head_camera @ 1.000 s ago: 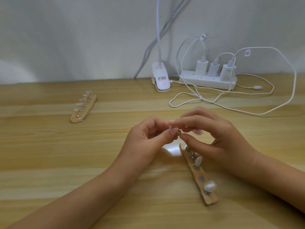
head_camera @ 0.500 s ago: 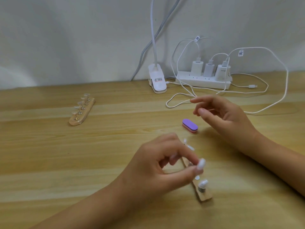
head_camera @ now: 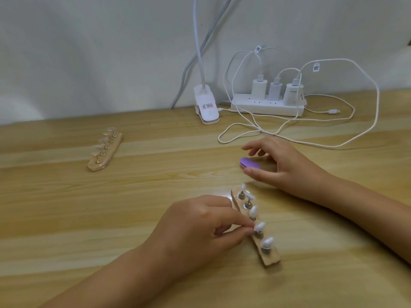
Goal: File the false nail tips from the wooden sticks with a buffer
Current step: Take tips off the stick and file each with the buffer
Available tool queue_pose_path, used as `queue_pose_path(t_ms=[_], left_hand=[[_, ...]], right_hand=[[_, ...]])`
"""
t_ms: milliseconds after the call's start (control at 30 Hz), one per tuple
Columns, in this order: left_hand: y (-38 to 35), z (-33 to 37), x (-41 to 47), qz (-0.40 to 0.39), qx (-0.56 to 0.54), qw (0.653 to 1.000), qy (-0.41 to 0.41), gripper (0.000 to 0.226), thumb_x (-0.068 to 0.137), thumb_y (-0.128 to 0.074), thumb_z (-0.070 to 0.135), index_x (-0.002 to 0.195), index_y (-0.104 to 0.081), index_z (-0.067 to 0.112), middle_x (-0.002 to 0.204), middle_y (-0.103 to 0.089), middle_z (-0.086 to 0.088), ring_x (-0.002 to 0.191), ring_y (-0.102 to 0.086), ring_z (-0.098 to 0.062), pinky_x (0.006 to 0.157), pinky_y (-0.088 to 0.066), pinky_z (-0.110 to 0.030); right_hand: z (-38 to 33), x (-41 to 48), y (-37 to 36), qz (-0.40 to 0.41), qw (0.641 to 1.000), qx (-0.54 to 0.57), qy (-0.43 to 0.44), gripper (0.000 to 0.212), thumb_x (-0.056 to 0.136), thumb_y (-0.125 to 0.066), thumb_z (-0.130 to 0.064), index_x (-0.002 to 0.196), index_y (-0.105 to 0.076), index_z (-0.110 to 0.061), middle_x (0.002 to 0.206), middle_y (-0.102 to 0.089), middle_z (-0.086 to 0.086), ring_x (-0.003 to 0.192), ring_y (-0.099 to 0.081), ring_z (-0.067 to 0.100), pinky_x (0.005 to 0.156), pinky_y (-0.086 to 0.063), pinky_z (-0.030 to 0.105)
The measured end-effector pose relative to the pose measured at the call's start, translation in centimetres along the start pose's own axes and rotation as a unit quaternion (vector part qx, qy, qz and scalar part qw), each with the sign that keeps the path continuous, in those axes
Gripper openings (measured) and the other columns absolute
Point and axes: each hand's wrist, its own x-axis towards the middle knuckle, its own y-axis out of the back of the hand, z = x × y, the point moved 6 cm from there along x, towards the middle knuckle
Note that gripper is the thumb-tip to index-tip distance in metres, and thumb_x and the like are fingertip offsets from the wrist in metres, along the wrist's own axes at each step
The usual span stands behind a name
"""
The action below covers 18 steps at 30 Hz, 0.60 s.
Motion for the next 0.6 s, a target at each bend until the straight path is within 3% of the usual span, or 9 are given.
queue_pose_path(t_ms=[100,233,300,367,433,600], left_hand=[[0.8,0.5,0.1,0.024,0.046,0.997,-0.055,0.010,0.085,-0.070,0.034,0.080,-0.076,0.027,0.062,-0.030,0.021,0.059,-0.031,0.004,0.056,-0.027,-0.011],[0.5,2.0,-0.2,0.015,0.086,0.984,-0.156,0.010,0.087,-0.071,0.029,0.081,-0.077,0.025,0.061,-0.051,0.010,0.058,-0.039,-0.006,0.057,-0.025,-0.015],[0.1,2.0,-0.3,-0.005,0.079,0.984,-0.158,0.010,0.088,-0.069,0.030,0.087,-0.078,0.026,0.061,-0.052,0.009,0.058,-0.039,-0.007,0.056,-0.025,-0.015],[-0.3,1.9,-0.3,-0.031,0.070,0.987,-0.145,0.011,0.088,-0.069,0.033,0.093,-0.078,0.027,0.062,-0.053,0.010,0.060,-0.040,-0.006,0.057,-0.024,-0.014],[-0.7,1.9,-0.2,-0.056,0.068,0.987,-0.131,0.016,0.088,-0.069,0.038,0.099,-0.077,0.029,0.064,-0.054,0.010,0.064,-0.040,-0.005,0.059,-0.023,-0.012],[-1.0,2.3,0.1,-0.022,0.061,0.993,-0.094,0.012,0.087,-0.069,0.041,0.088,-0.077,0.032,0.067,-0.059,0.012,0.069,-0.047,-0.002,0.060,-0.024,-0.008]], right_hand=[[-0.3,-0.1,-0.1,-0.002,0.998,-0.047,0.034,0.046,0.083,-0.072,-0.035,0.126,-0.059,-0.022,0.103,-0.057,-0.008,0.094,-0.046,0.005,0.092,-0.034,0.020],[-0.4,0.1,-0.1,0.000,0.999,-0.042,0.028,0.041,0.087,-0.068,-0.026,0.126,-0.058,-0.023,0.098,-0.057,-0.010,0.087,-0.047,0.001,0.087,-0.036,0.018],[-0.2,0.1,0.0,0.009,1.000,-0.002,0.005,0.039,0.087,-0.067,-0.023,0.125,-0.058,-0.026,0.097,-0.057,-0.011,0.087,-0.051,0.000,0.081,-0.039,0.012],[0.2,0.0,0.2,0.034,0.990,0.128,-0.048,0.036,0.090,-0.067,-0.016,0.123,-0.059,-0.028,0.095,-0.060,-0.008,0.080,-0.054,0.000,0.076,-0.044,0.011],[0.5,0.1,-0.1,0.057,0.938,0.326,-0.105,0.036,0.091,-0.064,-0.008,0.122,-0.061,-0.027,0.092,-0.064,-0.007,0.083,-0.058,0.003,0.078,-0.047,0.015],[0.7,0.3,-1.5,0.054,0.729,0.649,-0.210,0.042,0.085,-0.060,-0.006,0.127,-0.058,-0.015,0.092,-0.065,0.009,0.076,-0.066,0.014,0.071,-0.057,0.023]])
